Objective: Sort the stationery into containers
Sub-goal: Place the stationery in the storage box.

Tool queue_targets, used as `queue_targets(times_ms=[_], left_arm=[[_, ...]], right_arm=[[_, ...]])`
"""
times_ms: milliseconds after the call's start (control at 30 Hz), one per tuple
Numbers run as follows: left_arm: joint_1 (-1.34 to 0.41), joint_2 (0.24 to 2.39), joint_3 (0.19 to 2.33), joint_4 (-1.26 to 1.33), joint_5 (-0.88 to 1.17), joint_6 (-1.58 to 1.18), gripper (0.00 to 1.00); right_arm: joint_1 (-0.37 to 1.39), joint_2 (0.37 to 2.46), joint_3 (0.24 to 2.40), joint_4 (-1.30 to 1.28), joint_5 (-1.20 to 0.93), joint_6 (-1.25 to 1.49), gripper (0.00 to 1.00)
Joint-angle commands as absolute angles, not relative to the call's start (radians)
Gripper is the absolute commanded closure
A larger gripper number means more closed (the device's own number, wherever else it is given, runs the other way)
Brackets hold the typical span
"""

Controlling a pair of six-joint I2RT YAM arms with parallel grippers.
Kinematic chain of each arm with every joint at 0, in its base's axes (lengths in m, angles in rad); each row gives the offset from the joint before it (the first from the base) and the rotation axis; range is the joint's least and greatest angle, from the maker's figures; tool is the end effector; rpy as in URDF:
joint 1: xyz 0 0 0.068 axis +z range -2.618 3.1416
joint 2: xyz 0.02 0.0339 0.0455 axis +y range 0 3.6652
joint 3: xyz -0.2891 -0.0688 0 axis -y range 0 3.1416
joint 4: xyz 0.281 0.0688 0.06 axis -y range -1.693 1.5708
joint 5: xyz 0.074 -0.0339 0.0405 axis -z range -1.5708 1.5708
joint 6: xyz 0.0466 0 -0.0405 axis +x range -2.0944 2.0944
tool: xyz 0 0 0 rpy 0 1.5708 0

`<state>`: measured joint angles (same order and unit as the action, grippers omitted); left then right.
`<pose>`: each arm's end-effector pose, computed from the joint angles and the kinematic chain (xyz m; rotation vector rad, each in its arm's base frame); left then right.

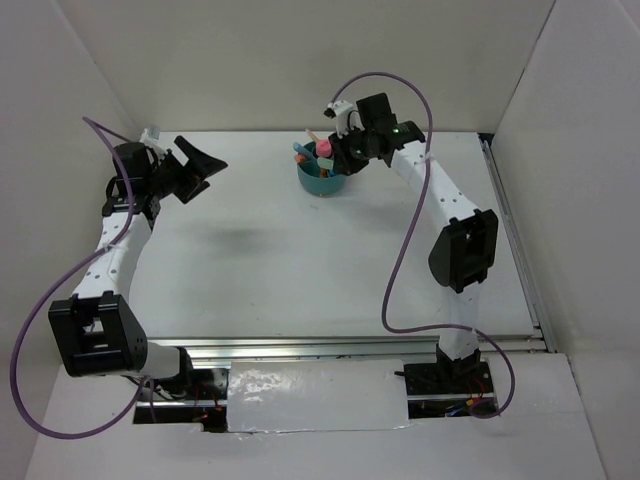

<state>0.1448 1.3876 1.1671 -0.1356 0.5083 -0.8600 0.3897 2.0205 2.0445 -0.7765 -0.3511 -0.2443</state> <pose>0.3616 0.0298 0.3549 -0.6367 1.8973 -0.9583 0.4667 0.2090 0.3601 -0.8880 2.1375 0.4810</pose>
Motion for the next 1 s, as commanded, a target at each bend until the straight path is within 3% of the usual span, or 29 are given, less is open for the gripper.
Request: queue_targets(times_ms=[0,967], left_arm=[[0.137,1.393,1.184,-0.055,0.600,-0.784,0.01],[0.106,1.379,1.158,-0.072,0.572,-0.761,0.01]], right_arm=[[0.405,2.054,2.105,-0.896,-0.351,-0.348,1.00],[0.486,2.244,2.276,-0.805,-0.143,-0.324,1.00]])
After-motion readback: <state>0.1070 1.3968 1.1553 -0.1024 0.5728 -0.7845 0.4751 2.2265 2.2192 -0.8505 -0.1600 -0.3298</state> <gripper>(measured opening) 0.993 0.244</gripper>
